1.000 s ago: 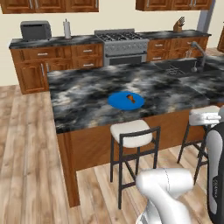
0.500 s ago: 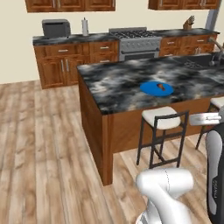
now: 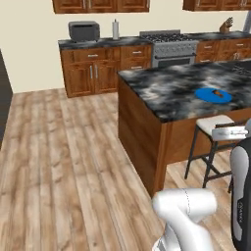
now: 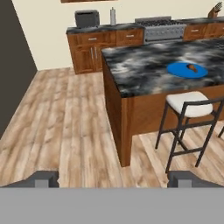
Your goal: Take the cheese, chicken drumstick, and lemon from the fridge and place them on the plate on the dining counter to create an appetizer plate.
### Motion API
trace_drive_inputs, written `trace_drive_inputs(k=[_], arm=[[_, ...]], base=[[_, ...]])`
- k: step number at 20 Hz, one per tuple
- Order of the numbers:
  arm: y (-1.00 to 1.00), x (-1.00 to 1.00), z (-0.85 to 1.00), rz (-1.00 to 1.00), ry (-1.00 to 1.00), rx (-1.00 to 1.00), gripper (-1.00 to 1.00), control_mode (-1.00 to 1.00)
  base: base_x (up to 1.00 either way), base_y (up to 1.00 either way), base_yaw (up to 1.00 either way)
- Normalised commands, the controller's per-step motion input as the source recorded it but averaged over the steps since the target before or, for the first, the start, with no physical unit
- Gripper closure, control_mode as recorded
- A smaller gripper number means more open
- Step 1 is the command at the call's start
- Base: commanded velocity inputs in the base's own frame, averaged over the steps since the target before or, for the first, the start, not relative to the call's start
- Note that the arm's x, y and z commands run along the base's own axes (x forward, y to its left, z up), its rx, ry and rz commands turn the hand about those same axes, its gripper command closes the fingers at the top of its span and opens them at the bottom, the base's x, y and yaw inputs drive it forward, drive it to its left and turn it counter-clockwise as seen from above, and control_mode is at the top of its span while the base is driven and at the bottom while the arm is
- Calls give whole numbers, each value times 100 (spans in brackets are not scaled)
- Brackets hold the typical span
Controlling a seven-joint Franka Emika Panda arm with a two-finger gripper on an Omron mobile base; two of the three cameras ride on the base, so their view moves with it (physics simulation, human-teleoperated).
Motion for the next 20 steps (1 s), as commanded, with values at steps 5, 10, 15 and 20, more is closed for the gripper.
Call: trace_drive_inputs(k=[5,10,15,20], arm=[[0,0,0,0,0,0,-100,100],[0,0,0,0,0,0,-100,100],[0,0,0,0,0,0,-100,100],[0,0,0,0,0,0,-100,100]], base=[[97,100,0],[100,100,0],[100,80,-9],[100,31,-26]])
